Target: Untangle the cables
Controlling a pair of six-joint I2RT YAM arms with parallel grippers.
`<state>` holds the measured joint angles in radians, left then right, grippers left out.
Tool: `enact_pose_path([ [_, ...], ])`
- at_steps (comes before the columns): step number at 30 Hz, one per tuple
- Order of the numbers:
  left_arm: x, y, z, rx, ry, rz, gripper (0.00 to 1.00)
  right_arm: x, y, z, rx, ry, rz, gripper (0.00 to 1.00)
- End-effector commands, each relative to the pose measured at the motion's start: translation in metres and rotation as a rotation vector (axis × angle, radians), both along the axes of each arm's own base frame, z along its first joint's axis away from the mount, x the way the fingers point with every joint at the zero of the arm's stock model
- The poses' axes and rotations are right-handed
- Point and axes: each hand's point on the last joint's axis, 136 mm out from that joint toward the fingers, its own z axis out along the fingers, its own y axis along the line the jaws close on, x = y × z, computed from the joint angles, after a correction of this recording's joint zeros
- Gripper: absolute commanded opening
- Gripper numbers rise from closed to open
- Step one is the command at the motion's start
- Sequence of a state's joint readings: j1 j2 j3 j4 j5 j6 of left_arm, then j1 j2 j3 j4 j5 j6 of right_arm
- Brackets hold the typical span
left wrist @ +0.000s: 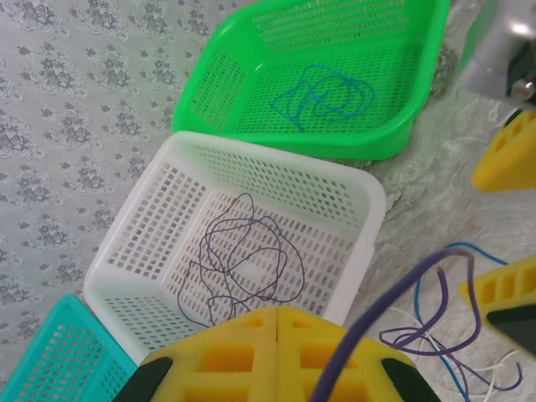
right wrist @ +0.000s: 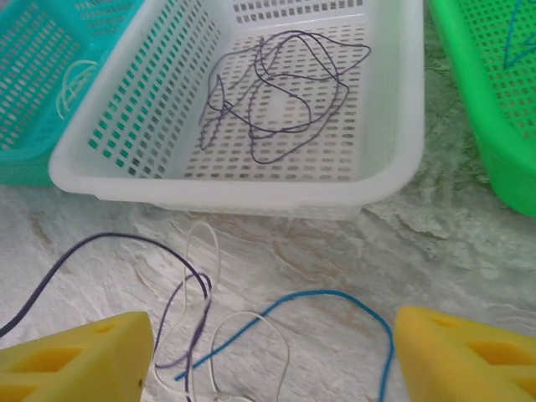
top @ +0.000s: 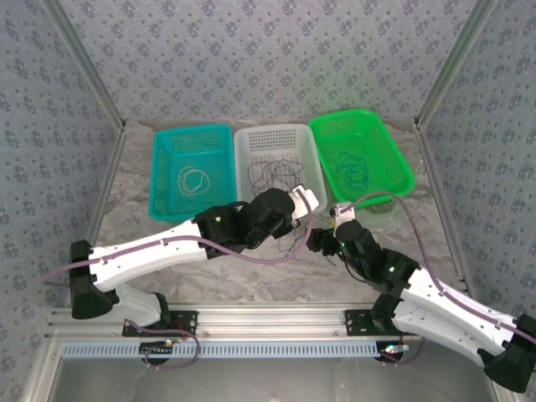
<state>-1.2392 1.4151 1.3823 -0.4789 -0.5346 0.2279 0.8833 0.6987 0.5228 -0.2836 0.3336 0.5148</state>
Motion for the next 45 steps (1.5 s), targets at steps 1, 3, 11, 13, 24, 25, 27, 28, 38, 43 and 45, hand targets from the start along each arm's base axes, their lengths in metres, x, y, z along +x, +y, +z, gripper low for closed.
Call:
enact_pose_path([
  [1, -0.006, -0.003, 0.002, -0.007, 0.054, -0.004, 0.0, 0.003, 0.012, 0.025, 0.095, -0.096, 0.017, 0.82],
  [3, -0.006, -0.005, 0.003, -0.01, 0.057, -0.001, 0.0, 0.001, 0.017, 0.027, 0.112, -0.113, 0.039, 0.84],
  [11, -0.005, -0.008, 0.02, -0.06, 0.064, 0.013, 0.0, -0.005, 0.032, 0.029, 0.114, -0.171, 0.102, 0.87],
  [13, -0.007, -0.009, 0.026, -0.087, 0.068, 0.004, 0.0, -0.005, 0.032, 0.026, 0.105, -0.182, 0.107, 0.86],
  [24, -0.013, -0.008, 0.049, -0.166, 0.081, -0.017, 0.0, -0.005, 0.024, 0.01, 0.016, -0.204, 0.098, 0.8],
  [25, -0.015, -0.01, 0.05, -0.179, 0.093, -0.03, 0.0, -0.003, 0.024, 0.011, 0.011, -0.216, 0.09, 0.82],
  [27, -0.02, -0.011, 0.053, -0.202, 0.112, -0.048, 0.0, 0.001, 0.022, 0.012, 0.001, -0.235, 0.07, 0.83],
  [28, -0.021, -0.012, 0.054, -0.213, 0.12, -0.054, 0.0, 0.004, 0.022, 0.014, 0.001, -0.246, 0.062, 0.84],
  [38, -0.039, -0.007, 0.089, -0.366, 0.157, -0.131, 0.0, 0.025, 0.04, 0.019, -0.009, -0.306, 0.063, 0.8],
  [43, -0.043, -0.006, 0.099, -0.412, 0.155, -0.15, 0.0, 0.029, 0.051, 0.023, -0.011, -0.311, 0.093, 0.76],
  [45, -0.044, -0.006, 0.103, -0.432, 0.151, -0.158, 0.0, 0.031, 0.054, 0.017, -0.017, -0.277, 0.091, 0.68],
])
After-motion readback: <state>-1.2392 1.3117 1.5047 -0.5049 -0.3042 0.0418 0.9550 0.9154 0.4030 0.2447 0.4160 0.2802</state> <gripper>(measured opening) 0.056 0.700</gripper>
